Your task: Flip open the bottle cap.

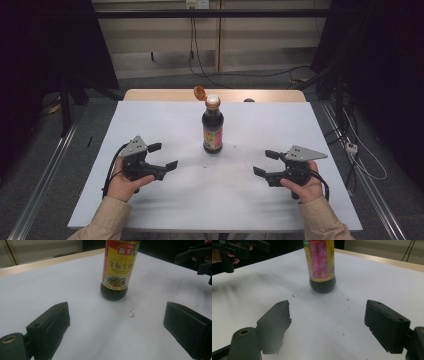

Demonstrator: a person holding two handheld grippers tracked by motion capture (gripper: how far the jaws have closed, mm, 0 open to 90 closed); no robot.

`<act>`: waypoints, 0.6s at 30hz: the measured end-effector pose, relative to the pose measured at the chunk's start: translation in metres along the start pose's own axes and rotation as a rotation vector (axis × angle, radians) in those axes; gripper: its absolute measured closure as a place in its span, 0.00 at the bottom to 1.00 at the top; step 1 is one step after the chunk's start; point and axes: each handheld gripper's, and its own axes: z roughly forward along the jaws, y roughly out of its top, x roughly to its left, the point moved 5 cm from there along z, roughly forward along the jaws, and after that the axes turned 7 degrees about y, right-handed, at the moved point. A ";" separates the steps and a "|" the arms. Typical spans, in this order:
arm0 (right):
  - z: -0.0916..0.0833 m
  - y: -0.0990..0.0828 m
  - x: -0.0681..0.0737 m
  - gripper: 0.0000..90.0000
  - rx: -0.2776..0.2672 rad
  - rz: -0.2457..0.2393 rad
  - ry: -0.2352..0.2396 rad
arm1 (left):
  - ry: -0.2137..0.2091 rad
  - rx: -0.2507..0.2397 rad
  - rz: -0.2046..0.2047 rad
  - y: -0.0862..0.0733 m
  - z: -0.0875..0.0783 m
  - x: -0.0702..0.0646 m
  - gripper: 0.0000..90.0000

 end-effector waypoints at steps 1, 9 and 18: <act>-0.001 -0.001 0.000 0.23 0.000 0.005 -0.002 | 0.004 0.003 -0.002 -0.001 -0.001 0.000 0.07; -0.009 -0.014 -0.003 0.22 0.027 0.011 -0.023 | 0.016 0.009 -0.003 -0.007 -0.011 0.004 0.07; -0.021 -0.023 -0.003 0.21 0.020 0.015 -0.042 | 0.032 0.020 0.005 -0.016 -0.020 0.010 0.07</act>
